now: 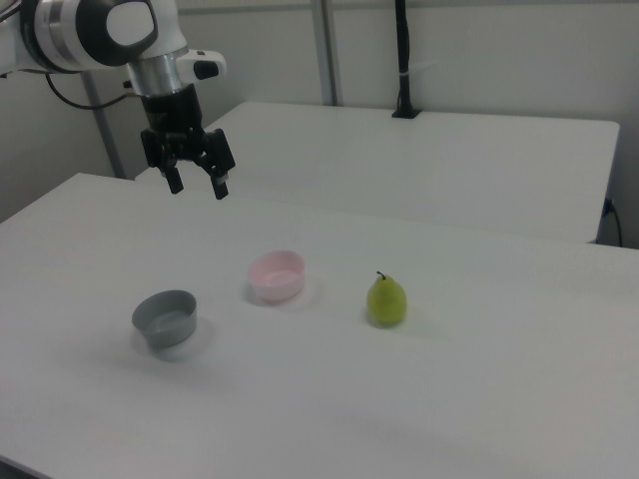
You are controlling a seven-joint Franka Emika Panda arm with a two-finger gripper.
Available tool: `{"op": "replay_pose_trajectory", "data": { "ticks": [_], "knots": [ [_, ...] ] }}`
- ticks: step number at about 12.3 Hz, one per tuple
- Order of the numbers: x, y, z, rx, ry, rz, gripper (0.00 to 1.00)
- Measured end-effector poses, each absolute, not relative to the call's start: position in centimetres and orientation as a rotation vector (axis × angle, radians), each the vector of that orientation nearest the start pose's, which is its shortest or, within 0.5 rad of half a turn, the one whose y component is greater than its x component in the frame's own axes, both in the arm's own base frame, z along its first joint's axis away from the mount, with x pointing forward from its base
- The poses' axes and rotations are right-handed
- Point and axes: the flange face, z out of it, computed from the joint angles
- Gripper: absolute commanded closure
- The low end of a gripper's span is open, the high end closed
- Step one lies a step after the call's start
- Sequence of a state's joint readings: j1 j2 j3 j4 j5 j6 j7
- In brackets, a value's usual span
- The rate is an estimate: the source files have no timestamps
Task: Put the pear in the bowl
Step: 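Move the open gripper over the yellow-green pear and lower it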
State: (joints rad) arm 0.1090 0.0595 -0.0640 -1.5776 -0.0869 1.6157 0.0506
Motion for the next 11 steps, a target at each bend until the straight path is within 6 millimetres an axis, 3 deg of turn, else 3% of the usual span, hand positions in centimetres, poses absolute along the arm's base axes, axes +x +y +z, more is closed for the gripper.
{"op": "replay_pose_trajectory", "data": {
  "ticks": [4,8,11],
  "knots": [
    [58.3,1.5,59.0,-3.231,0.003,-0.040,0.00],
    [60.6,-3.0,57.3,-3.238,0.021,-0.056,0.00],
    [63.3,-5.9,55.8,-3.241,0.073,-0.185,0.00]
  ]
}}
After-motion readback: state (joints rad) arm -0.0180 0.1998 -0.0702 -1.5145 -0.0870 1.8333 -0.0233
